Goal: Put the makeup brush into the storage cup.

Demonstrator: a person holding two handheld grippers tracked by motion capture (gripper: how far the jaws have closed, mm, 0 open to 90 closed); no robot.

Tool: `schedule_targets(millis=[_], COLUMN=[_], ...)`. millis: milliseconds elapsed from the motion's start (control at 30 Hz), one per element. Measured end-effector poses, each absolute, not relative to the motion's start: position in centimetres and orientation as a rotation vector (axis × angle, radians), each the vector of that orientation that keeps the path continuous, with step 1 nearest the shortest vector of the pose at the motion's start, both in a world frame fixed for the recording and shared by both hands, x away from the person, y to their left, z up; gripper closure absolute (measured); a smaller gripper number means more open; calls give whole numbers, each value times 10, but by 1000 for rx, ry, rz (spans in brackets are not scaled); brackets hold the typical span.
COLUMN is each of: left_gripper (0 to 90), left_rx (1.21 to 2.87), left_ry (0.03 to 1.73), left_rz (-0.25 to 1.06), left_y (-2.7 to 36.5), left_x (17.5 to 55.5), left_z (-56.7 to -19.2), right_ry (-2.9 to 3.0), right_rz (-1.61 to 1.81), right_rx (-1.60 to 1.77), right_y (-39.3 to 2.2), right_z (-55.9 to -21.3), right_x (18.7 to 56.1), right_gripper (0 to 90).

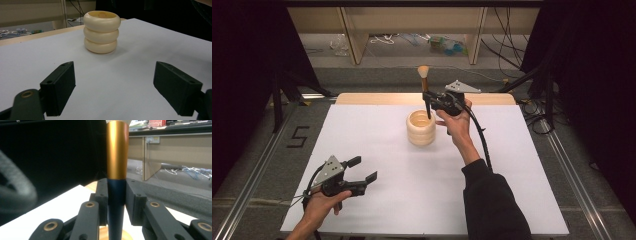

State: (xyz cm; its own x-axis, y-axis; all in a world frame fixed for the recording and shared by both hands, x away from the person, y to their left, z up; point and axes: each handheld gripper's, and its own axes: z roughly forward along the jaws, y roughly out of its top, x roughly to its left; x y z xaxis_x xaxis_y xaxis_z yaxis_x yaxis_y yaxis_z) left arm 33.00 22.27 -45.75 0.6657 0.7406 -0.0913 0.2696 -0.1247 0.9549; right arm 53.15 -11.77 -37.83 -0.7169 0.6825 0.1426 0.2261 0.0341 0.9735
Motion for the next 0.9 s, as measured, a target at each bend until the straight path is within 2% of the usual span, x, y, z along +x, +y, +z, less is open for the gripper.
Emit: schedule_targets(millis=[900], left_gripper=[177], left_rx=[1693], left_ry=[824], left_rz=[482], left_y=[223], left_x=[329], left_z=[-457], right_ry=[1997], right_rz=[1711], right_rx=[925], right_y=[-102], right_z=[-402], right_x=[540], right_gripper=[745])
